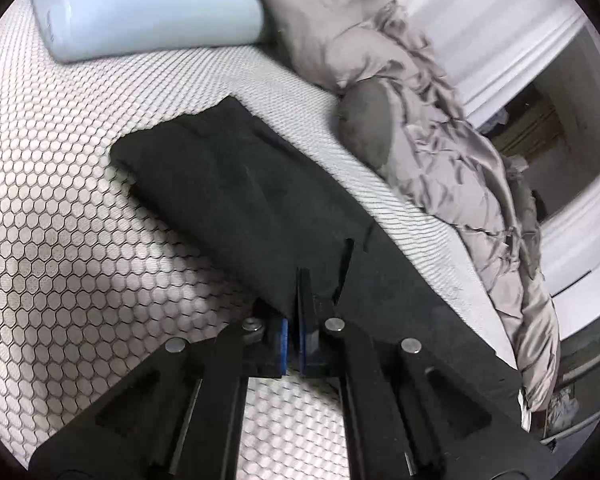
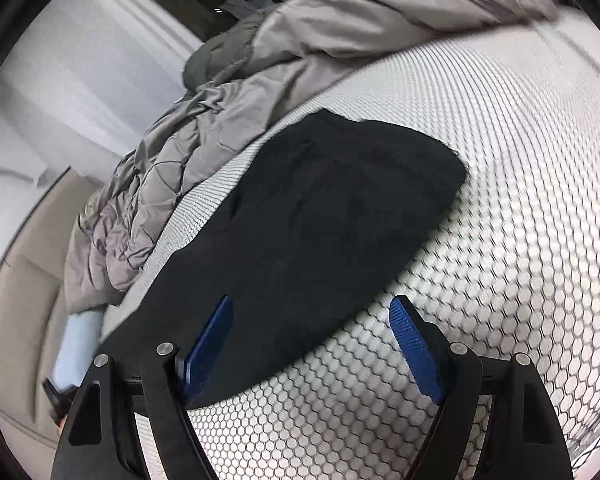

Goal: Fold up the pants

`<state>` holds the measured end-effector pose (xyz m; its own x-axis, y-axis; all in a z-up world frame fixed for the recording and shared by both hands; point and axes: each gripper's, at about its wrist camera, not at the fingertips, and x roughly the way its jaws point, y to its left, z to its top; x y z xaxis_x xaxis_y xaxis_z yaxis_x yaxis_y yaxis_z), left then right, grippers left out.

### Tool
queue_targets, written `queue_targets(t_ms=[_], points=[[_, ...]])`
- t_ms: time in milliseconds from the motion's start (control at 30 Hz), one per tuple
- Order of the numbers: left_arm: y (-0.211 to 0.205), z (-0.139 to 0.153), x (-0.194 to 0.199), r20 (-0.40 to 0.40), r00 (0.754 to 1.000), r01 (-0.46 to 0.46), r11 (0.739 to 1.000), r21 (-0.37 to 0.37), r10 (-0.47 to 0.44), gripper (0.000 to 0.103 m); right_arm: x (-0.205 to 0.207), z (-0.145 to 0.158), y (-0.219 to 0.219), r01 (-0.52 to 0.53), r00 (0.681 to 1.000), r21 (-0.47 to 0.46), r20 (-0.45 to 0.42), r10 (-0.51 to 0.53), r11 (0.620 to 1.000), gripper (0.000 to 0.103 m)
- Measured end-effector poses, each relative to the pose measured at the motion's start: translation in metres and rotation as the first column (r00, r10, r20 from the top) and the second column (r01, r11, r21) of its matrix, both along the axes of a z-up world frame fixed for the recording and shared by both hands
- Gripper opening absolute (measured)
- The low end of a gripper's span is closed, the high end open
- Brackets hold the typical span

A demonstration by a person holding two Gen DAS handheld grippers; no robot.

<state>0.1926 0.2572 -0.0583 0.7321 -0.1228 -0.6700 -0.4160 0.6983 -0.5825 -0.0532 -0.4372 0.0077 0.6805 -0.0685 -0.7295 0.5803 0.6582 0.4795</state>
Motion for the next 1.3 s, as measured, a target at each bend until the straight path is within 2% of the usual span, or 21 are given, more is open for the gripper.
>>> queue_targets(t_ms=[67, 133, 200, 233, 367, 467, 533, 600, 633, 700, 733, 767, 833, 900, 1000, 1033, 1067, 1100, 1200, 1267, 1300], points=[[0.003, -0.011, 0.004, -0.024, 1.0, -0.008, 1.0, -0.024, 0.007, 0.001, 0.004, -0.014, -0.015, 0.021, 0.999, 0.091, 0.04, -0.025, 0.996, 0.082], [0.005, -0.017, 0.005, -0.035, 0.999, -0.008, 0.999, -0.032, 0.007, 0.001, 0.014, -0.026, -0.034, 0.066, 0.987, 0.18, 0.13, -0.09, 0.981, 0.081], [0.006, -0.017, 0.001, -0.027, 1.0, -0.003, 1.0, -0.031, 0.002, 0.001, 0.023, -0.033, -0.044, 0.102, 0.981, 0.181, 0.144, -0.129, 0.978, 0.056], [0.007, -0.013, -0.003, -0.018, 1.0, 0.002, 1.0, -0.025, -0.002, 0.001, 0.026, -0.037, -0.046, 0.119, 0.984, 0.166, 0.114, -0.139, 0.979, 0.025], [0.009, 0.0, -0.04, 0.003, 0.999, 0.036, 0.999, -0.006, -0.036, 0.001, 0.003, -0.02, -0.028, 0.085, 0.985, 0.114, 0.143, -0.101, 0.99, 0.015], [0.007, 0.009, -0.08, -0.006, 0.998, 0.061, 0.998, 0.035, -0.061, 0.001, -0.037, 0.004, -0.002, 0.039, 0.989, 0.05, 0.144, -0.046, 0.998, 0.015], [0.006, 0.006, -0.092, -0.038, 0.996, 0.085, 0.994, 0.066, -0.082, 0.004, -0.063, 0.002, 0.015, 0.044, 0.992, 0.017, 0.119, -0.046, 0.999, 0.015], [0.012, -0.001, -0.102, -0.085, 0.994, 0.08, 0.994, 0.076, -0.074, 0.018, -0.074, -0.008, 0.016, 0.044, 0.998, -0.002, 0.053, -0.044, 0.999, 0.022], [0.015, -0.003, -0.11, -0.106, 0.993, 0.061, 0.996, 0.065, -0.054, 0.021, -0.074, -0.012, 0.014, 0.051, 0.998, 0.009, 0.02, -0.051, 0.999, 0.034], [0.02, 0.005, -0.13, -0.08, 0.996, 0.04, 0.997, 0.062, -0.035, 0.031, -0.083, -0.008, 0.013, 0.054, 0.998, 0.013, 0.041, -0.055, 0.998, 0.04], [0.02, 0.011, -0.138, -0.075, 0.997, 0.039, 0.996, 0.086, -0.033, 0.036, -0.095, 0.002, 0.013, 0.092, 0.995, -0.044, 0.05, -0.089, 0.995, 0.051], [0.018, 0.021, -0.149, -0.064, 0.998, 0.034, 0.992, 0.124, -0.026, 0.047, -0.103, 0.007, 0.013, 0.124, 0.991, -0.078, 0.056, -0.12, 0.989, 0.063], [0.012, 0.035, -0.163, -0.016, 0.999, 0.038, 0.988, 0.147, -0.036, 0.063, -0.122, 0.017, 0.006, 0.186, 0.98, -0.103, 0.094, -0.177, 0.977, 0.073], [-0.002, 0.049, -0.171, 0.031, 0.997, 0.059, 0.987, 0.15, -0.064, 0.078, -0.125, 0.02, -0.006, 0.204, 0.973, -0.061, 0.124, -0.195, 0.977, 0.073], [-0.032, 0.064, -0.168, 0.079, 0.987, 0.125, 0.979, 0.162, -0.139, 0.08, -0.102, 0.005, -0.027, 0.181, 0.979, 0.011, 0.096, -0.181, 0.983, 0.07], [-0.042, 0.066, -0.165, 0.08, 0.983, 0.148, 0.975, 0.168, -0.163, 0.08, -0.097, -0.002, -0.031, 0.17, 0.982, 0.037, 0.08, -0.173, 0.985, 0.043], [-0.054, 0.066, -0.163, 0.085, 0.977, 0.178, 0.969, 0.169, -0.194, 0.08, -0.097, -0.007, -0.03, 0.169, 0.985, 0.018, 0.037, -0.169, 0.986, 0.03], [-0.061, 0.066, -0.161, 0.085, 0.973, 0.198, 0.966, 0.168, -0.214, 0.08, -0.101, -0.009, -0.026, 0.161, 0.987, -0.002, 0.028, -0.161, 0.987, 0.027], [-0.089, 0.059, -0.153, 0.074, 0.957, 0.265, 0.95, 0.167, -0.28, 0.08, -0.108, 0.002, -0.016, 0.16, 0.986, -0.091, -0.021, -0.163, 0.983, 0.029], [-0.109, 0.054, -0.144, 0.07, 0.945, 0.304, 0.939, 0.164, -0.318, 0.08, -0.108, 0.019, -0.011, 0.174, 0.984, -0.15, -0.005, -0.177, 0.973, 0.049], [-0.119, 0.052, -0.14, 0.068, 0.938, 0.324, 0.932, 0.164, -0.339, 0.08, -0.104, 0.032, -0.008, 0.154, 0.988, -0.183, 0.025, -0.152, 0.971, 0.051]])
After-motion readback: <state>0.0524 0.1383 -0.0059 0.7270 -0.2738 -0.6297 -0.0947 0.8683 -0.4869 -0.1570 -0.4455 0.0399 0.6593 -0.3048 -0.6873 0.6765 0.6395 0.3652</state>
